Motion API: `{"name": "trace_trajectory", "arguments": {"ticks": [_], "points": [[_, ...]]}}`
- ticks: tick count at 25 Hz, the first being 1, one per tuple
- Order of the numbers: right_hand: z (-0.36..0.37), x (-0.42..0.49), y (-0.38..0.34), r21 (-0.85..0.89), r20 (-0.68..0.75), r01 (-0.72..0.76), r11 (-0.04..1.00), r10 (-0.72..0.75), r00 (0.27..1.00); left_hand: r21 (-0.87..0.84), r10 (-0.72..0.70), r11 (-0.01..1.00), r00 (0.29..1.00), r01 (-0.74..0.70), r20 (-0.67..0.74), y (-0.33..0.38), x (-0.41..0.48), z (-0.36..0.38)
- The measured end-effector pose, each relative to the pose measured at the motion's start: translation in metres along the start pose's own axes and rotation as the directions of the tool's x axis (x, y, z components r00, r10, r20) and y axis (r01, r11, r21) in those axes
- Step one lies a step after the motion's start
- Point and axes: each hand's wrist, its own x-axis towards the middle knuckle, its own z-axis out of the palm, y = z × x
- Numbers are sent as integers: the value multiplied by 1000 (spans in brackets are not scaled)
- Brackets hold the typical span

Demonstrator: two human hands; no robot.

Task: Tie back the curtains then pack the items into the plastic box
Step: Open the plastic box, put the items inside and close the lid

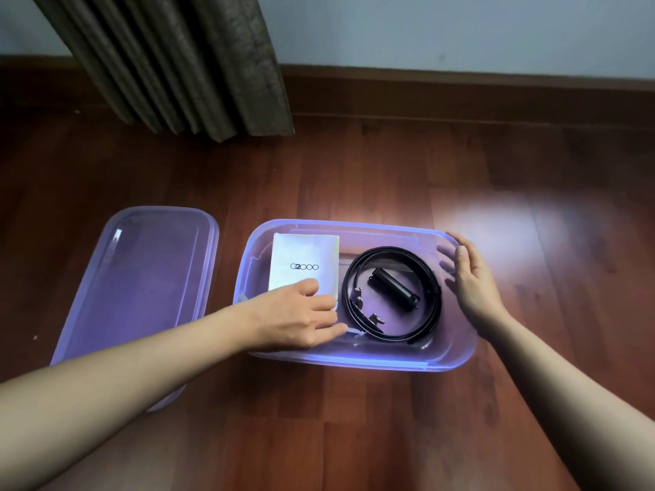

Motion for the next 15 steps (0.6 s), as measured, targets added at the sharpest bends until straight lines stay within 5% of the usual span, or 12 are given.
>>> {"name": "trace_trajectory", "arguments": {"ticks": [4,9,15], "points": [[0,-1,-1,-31,12,-16,999,16,1000,-17,-102,995,991,101,-87,-6,-7,13],[1,0,-1,-50,-5,-14,999,14,1000,8,-160,987,982,160,99,-4,-15,22],[0,-1,-1,-89,-1,2,996,-2,1000,16,-177,984,972,177,156,-5,-18,26]]}}
